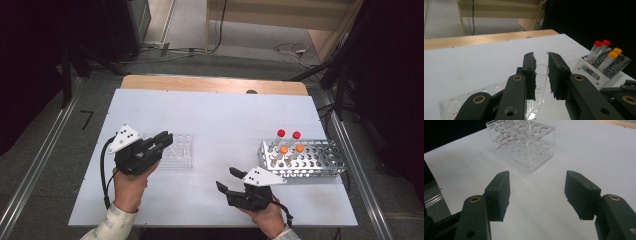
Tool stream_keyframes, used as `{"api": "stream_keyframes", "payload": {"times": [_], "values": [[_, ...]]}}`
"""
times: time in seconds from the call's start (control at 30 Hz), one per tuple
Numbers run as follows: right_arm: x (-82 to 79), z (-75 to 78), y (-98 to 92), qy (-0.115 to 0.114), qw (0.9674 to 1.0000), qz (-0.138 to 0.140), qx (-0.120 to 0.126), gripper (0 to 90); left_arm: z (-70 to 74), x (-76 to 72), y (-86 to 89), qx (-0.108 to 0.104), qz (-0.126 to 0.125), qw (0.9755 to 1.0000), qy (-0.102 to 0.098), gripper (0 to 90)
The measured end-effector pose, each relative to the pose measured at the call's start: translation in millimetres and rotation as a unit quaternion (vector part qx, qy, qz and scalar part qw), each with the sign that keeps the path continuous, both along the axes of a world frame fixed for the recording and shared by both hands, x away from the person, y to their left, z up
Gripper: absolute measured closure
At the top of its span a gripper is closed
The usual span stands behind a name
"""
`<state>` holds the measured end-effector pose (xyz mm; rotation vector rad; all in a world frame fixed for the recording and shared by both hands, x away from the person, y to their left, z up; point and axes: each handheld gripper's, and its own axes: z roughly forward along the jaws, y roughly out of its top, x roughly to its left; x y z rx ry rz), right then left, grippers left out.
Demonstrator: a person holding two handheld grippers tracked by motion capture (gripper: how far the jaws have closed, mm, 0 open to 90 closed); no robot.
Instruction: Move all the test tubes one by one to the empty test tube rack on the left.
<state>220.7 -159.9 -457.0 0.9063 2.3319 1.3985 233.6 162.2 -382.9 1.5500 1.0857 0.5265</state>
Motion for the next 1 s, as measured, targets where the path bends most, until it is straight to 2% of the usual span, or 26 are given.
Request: {"api": "stream_keyframes", "payload": {"times": [0.07, 0.2, 0.5, 0.77, 1.0], "values": [[0.2, 0.0, -0.1, 0.000, 1.0000, -0.001, 0.000, 35.5, 2.7, 3.1, 0.3, 0.008, 0.009, 0.9999, -0.008, 76.9], [-0.3, 0.3, -0.6, -0.003, 1.0000, -0.001, 0.000, 35.6, 2.8, 8.9, -2.0, 0.014, 0.014, 0.9998, -0.008, 76.9], [0.3, 0.0, -2.2, -0.002, 1.0000, -0.006, -0.001, 35.6, -7.8, 13.9, -10.6, 0.042, 0.014, 0.9990, 0.002, 76.9], [0.0, -0.4, -2.0, -0.003, 1.0000, -0.007, -0.004, 35.6, -19.5, 14.7, -24.8, 0.093, 0.015, 0.9956, 0.004, 76.8], [-0.6, -0.5, -2.0, -0.006, 0.9999, -0.006, -0.005, 35.7, -32.9, 15.9, -28.7, 0.103, 0.015, 0.9944, 0.017, 76.7]]}}
